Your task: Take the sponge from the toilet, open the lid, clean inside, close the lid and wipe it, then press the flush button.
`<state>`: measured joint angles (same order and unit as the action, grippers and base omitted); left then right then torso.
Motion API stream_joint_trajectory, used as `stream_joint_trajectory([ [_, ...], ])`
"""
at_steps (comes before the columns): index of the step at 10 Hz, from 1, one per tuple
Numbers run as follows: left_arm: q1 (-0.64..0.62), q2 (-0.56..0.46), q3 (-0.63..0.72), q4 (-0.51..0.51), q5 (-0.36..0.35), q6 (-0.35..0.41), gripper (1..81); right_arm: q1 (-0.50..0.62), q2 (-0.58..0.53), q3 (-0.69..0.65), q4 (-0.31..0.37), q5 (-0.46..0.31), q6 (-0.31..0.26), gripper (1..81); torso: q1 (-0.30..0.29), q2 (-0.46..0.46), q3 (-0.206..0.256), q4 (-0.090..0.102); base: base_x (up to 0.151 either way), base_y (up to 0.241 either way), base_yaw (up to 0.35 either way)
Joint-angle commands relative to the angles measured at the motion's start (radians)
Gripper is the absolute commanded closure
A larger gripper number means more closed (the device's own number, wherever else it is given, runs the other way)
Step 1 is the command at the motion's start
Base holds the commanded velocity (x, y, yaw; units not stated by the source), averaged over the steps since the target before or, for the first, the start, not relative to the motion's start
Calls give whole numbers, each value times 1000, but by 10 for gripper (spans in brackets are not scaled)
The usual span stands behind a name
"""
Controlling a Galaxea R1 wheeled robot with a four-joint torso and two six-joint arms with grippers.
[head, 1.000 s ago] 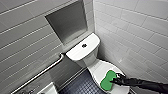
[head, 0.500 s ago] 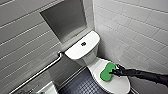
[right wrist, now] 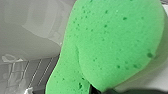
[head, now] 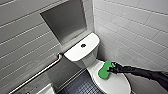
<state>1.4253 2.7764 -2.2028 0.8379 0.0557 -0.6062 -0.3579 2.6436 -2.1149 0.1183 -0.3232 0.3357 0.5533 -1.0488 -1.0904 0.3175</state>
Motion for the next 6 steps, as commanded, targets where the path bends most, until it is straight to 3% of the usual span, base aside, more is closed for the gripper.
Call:
stream_joint_trajectory([
  [1, 25, -26, 5, 1, 64, -1, 10, 128, 95, -158, 9, -46, 152, 811, 0, 0, 0, 0, 0, 0, 0],
  [4, 34, -24, 1, 0, 64, -1, 10, 136, 173, -285, 12, -44, 164, 811, 0, 1, 0, 0, 0, 0, 0],
  [6, 36, -23, 1, 0, 64, -1, 10, 115, 189, -347, 8, -34, 222, 811, 0, 1, 0, 0, 0, 0, 0],
])
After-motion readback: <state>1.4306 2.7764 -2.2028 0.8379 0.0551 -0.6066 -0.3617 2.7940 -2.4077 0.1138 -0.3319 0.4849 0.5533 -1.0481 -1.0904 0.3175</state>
